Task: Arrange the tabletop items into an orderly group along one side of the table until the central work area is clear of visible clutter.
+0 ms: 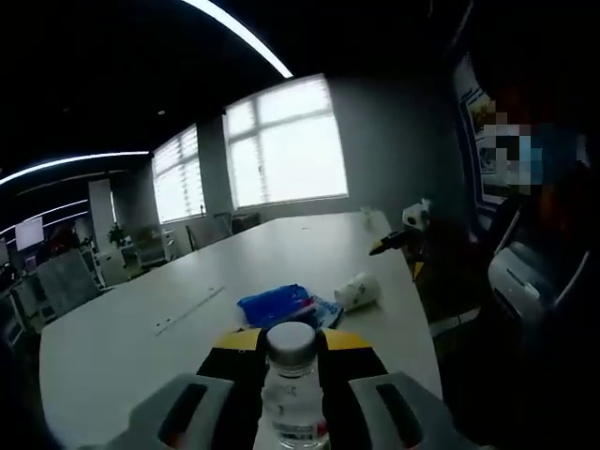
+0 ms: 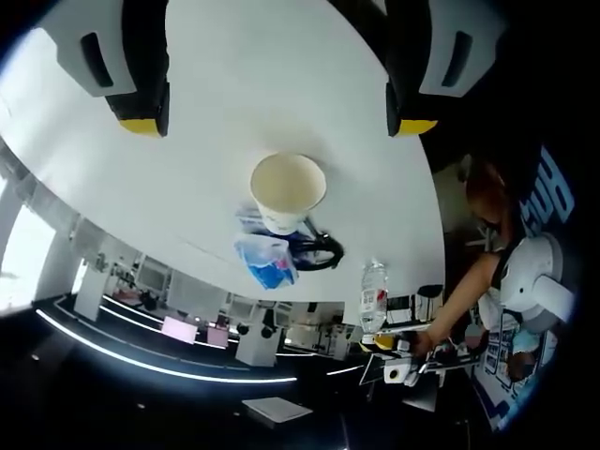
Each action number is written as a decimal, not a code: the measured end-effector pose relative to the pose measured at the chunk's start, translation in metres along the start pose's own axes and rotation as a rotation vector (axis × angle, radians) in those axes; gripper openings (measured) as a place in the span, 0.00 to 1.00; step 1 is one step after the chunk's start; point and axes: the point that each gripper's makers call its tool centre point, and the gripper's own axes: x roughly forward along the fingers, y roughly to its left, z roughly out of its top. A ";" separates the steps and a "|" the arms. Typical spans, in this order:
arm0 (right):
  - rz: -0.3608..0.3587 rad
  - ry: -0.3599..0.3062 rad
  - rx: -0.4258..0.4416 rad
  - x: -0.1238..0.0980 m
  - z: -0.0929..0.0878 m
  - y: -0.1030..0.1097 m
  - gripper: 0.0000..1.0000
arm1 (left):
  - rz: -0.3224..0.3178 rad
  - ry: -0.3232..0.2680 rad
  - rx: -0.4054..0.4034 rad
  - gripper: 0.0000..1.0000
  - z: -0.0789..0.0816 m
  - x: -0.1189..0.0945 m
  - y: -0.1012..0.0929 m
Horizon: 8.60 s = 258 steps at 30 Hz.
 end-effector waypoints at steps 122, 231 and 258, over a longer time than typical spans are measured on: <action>-0.099 0.053 0.104 -0.022 -0.027 -0.018 0.91 | -0.147 -0.187 -0.086 0.22 -0.001 0.037 0.084; -0.092 0.024 0.112 -0.021 -0.027 -0.023 0.92 | -0.035 -0.010 -0.113 1.00 -0.014 0.009 0.074; -0.035 0.012 0.090 0.002 -0.016 -0.020 0.93 | 0.019 -0.028 -0.061 1.00 -0.012 -0.021 0.023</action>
